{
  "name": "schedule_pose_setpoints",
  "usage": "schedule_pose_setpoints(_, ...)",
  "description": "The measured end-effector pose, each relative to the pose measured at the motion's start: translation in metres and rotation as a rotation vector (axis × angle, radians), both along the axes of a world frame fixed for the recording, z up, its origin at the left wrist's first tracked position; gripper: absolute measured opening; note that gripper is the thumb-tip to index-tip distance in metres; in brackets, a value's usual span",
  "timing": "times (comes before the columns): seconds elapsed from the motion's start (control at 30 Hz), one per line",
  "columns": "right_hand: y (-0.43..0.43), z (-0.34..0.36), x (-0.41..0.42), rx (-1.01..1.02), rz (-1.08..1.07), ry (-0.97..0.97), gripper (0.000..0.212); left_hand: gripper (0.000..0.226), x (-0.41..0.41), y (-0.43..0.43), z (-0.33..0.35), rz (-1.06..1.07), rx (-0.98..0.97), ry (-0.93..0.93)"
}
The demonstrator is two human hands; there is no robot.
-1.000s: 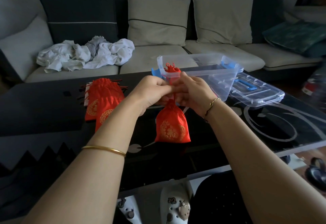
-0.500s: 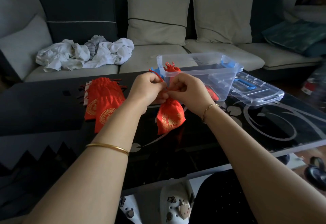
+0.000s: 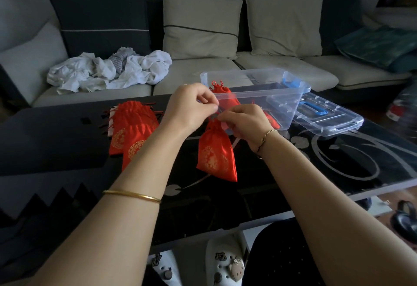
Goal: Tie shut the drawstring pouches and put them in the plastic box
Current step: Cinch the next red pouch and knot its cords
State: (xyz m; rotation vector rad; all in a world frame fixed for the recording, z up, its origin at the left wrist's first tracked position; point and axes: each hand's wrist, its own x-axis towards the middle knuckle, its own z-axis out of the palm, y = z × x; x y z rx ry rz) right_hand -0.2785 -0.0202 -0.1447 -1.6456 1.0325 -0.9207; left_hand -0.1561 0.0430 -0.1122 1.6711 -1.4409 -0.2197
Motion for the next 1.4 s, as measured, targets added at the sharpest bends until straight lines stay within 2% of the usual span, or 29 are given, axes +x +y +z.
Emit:
schedule_pose_setpoints(0.13,0.001,0.001,-0.002,0.177,0.071,-0.128,0.016,0.007,-0.006,-0.002,-0.004,0.033,0.021,-0.239)
schedule_pose_setpoints(0.3,0.001,0.001,-0.006,0.298,0.171,-0.243,0.014,0.006,-0.006,-0.002,-0.007,0.066,0.050,-0.310)
schedule_pose_setpoints(0.4,-0.002,-0.001,-0.008,0.255,0.210,-0.211,0.014,0.006,-0.006,-0.003,-0.008,0.074,0.039,-0.333)
schedule_pose_setpoints(0.5,-0.010,-0.002,-0.017,0.054,0.100,-0.058,0.016,0.007,0.002,-0.004,-0.008,0.096,0.054,-0.328)
schedule_pose_setpoints(0.57,-0.016,-0.005,-0.025,0.077,0.034,-0.121,0.019,0.008,0.008,-0.005,-0.008,0.106,0.064,-0.317)
schedule_pose_setpoints(0.63,-0.019,-0.012,-0.027,0.062,-0.011,-0.066,0.021,0.009,0.008,-0.005,-0.010,0.097,0.096,-0.317)
schedule_pose_setpoints(0.73,-0.018,-0.022,-0.024,0.022,-0.009,0.064,0.021,0.009,0.002,-0.008,-0.014,0.059,0.167,-0.205)
schedule_pose_setpoints(0.83,-0.010,-0.019,-0.025,0.182,0.085,-0.003,0.013,0.011,0.001,-0.009,-0.013,0.037,0.195,-0.071)
schedule_pose_setpoints(0.93,-0.007,-0.021,-0.031,0.239,0.158,0.045,0.044,0.019,-0.003,-0.011,-0.010,0.061,0.198,-0.055)
schedule_pose_setpoints(1.03,-0.004,-0.033,-0.031,0.040,0.207,0.301,0.062,0.020,-0.009,-0.013,-0.006,0.043,0.193,-0.054)
schedule_pose_setpoints(1.13,-0.010,-0.041,-0.035,-0.110,0.068,0.419,0.054,0.019,-0.013,-0.019,-0.003,0.036,0.161,0.042)
schedule_pose_setpoints(1.3,-0.012,-0.022,-0.054,-0.274,-0.058,0.298,0.034,0.019,-0.018,-0.031,0.005,0.030,0.075,0.290)
schedule_pose_setpoints(1.4,-0.017,0.009,-0.061,-0.370,-0.111,0.303,0.021,0.016,-0.019,-0.049,0.017,0.000,0.012,0.434)
